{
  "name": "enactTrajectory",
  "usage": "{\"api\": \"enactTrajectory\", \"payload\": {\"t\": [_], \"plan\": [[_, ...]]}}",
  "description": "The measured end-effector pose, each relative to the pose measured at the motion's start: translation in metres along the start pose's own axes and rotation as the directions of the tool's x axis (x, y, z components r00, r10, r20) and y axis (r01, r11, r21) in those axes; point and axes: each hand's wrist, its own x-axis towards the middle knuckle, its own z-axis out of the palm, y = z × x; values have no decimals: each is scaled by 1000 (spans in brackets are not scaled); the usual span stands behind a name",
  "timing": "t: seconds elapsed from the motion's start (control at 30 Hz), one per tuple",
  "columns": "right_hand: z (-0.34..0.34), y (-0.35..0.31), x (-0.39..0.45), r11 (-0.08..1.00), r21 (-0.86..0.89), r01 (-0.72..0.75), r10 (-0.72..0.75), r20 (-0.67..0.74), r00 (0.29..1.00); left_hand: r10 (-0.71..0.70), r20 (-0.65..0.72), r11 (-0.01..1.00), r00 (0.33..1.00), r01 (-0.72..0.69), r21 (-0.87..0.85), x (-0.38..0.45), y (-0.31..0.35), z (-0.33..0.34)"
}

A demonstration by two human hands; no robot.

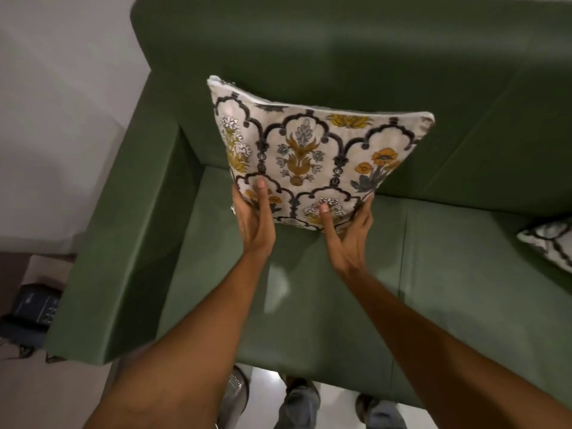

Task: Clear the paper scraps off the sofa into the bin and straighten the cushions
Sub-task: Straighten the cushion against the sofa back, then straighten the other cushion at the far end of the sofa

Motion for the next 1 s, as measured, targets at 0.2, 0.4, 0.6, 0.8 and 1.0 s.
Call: {"api": "enactTrajectory", "payload": {"t": [0.2, 0.4, 0.6, 0.8, 1.0], "plan": [[-53, 13, -15, 1000, 17, -23, 23, -7, 1000, -160, -23, 962, 987, 161, 221, -88, -21, 13], [-158, 45, -19, 995, -56, -82, 75, -120, 990, -71, 207, 920, 976, -16, 392, -170, 7, 81], [-280, 77, -17, 963, 57, -263, 264, -377, 888, 16, 523, 883, 852, -258, 393, -226, 40, 185], [-415, 106, 4, 871, 399, -286, 487, -626, 609, -16, 765, 939, 644, -253, 232, -296, 80, 317], [-519, 136, 16, 848, 523, -82, 495, -728, 474, -93, 786, 975, 611, -104, 196, -360, 113, 420]]}}
